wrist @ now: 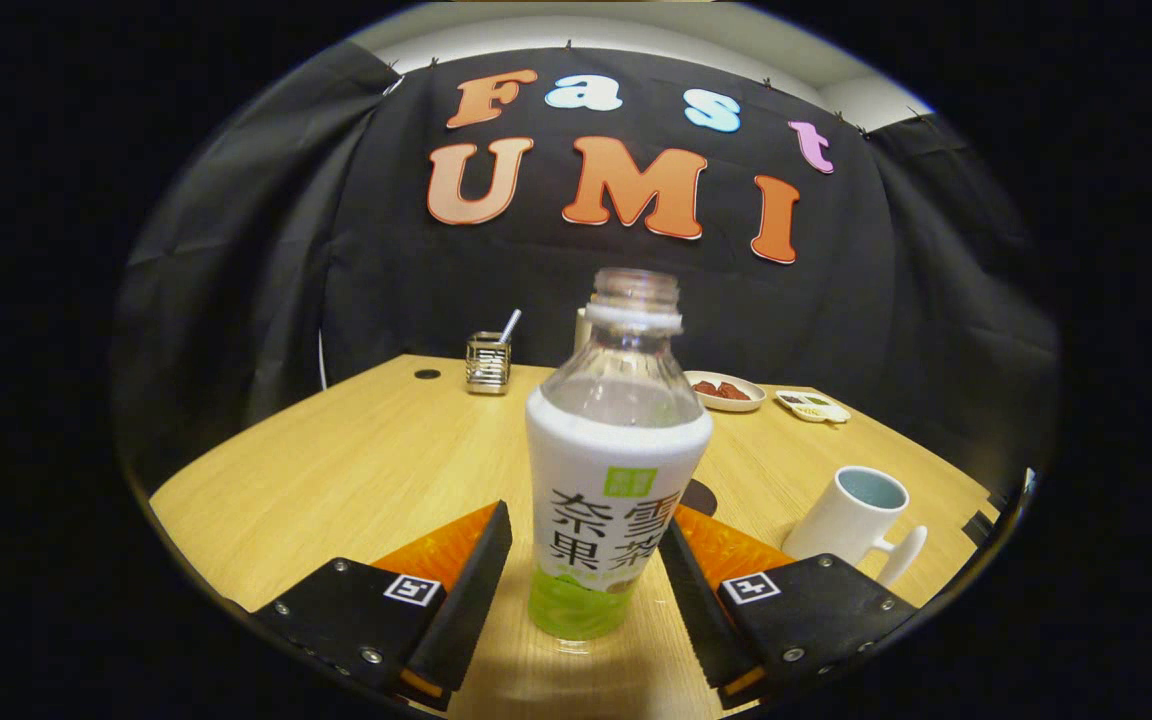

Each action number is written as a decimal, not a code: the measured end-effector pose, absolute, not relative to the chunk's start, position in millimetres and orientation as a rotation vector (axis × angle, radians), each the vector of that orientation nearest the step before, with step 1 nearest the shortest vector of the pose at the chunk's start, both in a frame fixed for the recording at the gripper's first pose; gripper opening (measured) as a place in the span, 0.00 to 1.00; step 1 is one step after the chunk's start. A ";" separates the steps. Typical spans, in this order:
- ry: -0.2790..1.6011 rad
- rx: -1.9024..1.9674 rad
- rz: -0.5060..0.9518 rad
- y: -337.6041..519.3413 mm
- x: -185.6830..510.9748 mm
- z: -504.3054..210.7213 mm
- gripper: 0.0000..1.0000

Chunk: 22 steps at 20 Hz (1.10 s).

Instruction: Take the bottle from table, then pour the juice into the cup, finally place the bottle on the coaster

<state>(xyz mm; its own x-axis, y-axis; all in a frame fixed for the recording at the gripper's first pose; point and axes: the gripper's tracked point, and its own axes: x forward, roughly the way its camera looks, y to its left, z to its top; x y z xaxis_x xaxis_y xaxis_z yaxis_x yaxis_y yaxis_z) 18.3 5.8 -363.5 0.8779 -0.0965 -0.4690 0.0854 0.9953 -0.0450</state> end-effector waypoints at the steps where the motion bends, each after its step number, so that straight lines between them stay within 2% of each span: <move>1: 0.500 -0.034 -0.087 8.7 21.0 -369.9 0.86; 3: 0.514 -0.041 -0.081 9.3 21.1 -377.0 0.81; 4: 0.498 -0.030 -0.076 10.4 21.7 -374.2 0.75; 8: 0.464 0.035 -0.039 15.8 27.3 -367.3 0.62; 15: 0.424 0.278 0.024 23.2 39.4 -341.1 0.60; 22: 0.409 0.692 0.010 10.5 54.9 -333.7 0.59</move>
